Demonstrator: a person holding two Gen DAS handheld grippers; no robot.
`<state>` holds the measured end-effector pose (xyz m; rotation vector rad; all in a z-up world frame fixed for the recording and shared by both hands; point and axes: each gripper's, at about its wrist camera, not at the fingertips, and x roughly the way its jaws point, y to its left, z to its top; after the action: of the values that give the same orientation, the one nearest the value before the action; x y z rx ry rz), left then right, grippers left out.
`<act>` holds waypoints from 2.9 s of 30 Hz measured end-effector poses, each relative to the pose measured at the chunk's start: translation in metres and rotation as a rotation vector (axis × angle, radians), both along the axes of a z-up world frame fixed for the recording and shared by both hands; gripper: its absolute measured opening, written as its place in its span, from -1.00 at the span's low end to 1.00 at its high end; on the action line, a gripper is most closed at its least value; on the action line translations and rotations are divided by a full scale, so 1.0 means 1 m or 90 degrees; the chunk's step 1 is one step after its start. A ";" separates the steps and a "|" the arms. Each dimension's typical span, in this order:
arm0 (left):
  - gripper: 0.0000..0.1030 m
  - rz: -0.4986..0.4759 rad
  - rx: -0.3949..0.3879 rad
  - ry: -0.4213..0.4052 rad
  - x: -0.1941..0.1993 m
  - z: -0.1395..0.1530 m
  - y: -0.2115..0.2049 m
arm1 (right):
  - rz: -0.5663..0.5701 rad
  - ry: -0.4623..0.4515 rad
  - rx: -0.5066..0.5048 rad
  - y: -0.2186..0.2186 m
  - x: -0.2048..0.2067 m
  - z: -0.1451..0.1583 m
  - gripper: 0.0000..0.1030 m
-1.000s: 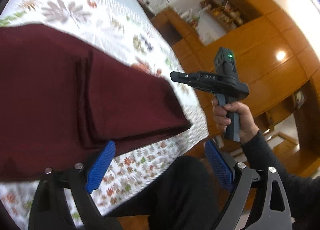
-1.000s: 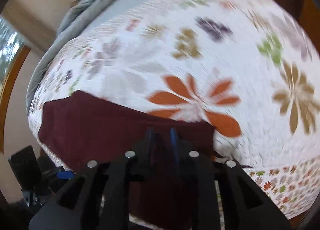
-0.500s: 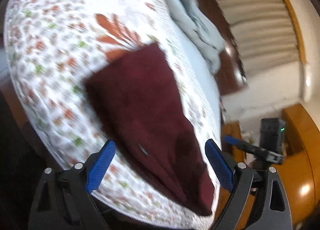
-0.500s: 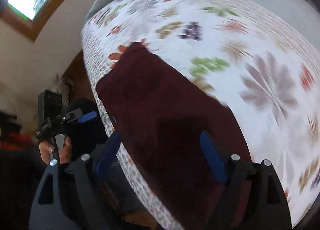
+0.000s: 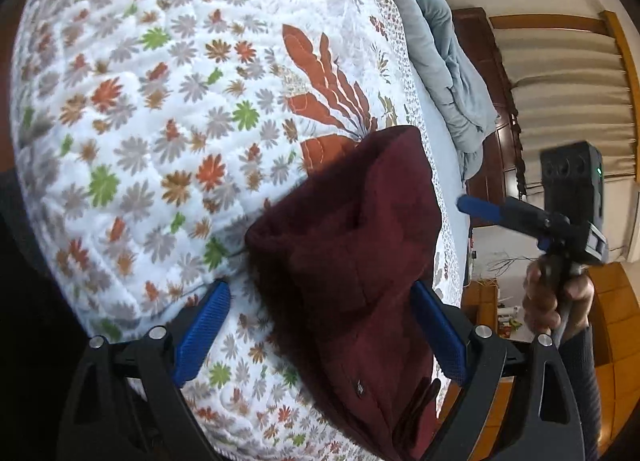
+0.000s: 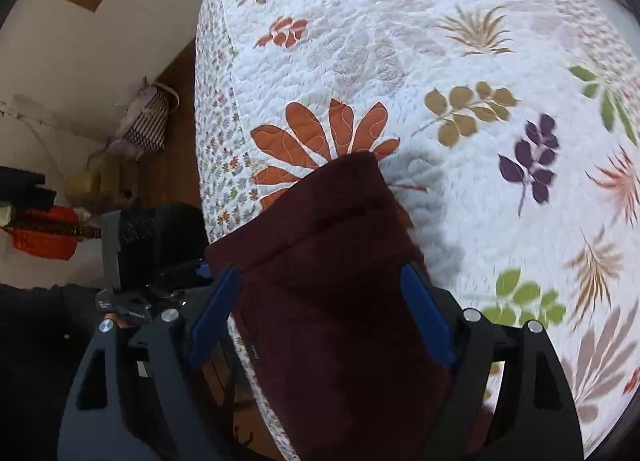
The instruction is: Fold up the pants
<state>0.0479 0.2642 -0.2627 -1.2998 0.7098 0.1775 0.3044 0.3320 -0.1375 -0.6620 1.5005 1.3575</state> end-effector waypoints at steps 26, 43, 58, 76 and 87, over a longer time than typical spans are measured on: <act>0.39 -0.021 -0.004 -0.059 0.010 0.004 0.007 | 0.133 0.119 -0.104 0.069 0.013 -0.088 0.02; -0.36 -0.061 0.077 -0.128 0.006 0.064 -0.007 | 0.103 0.010 -0.046 0.032 0.003 0.005 -0.61; -0.40 -0.167 0.211 -0.219 0.021 0.173 -0.065 | 0.035 -0.125 0.016 -0.062 -0.011 0.121 -0.68; -0.43 -0.281 0.303 -0.284 0.022 0.252 -0.155 | -0.041 -0.234 0.045 -0.179 -0.037 0.198 -0.74; -0.44 -0.340 0.334 -0.313 0.026 0.276 -0.207 | -0.089 -0.268 0.061 -0.246 -0.045 0.219 -0.74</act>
<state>0.0742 0.0570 0.0135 -0.5830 0.5140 -0.3624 0.2591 0.0856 0.0811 -0.7166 1.1150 1.0951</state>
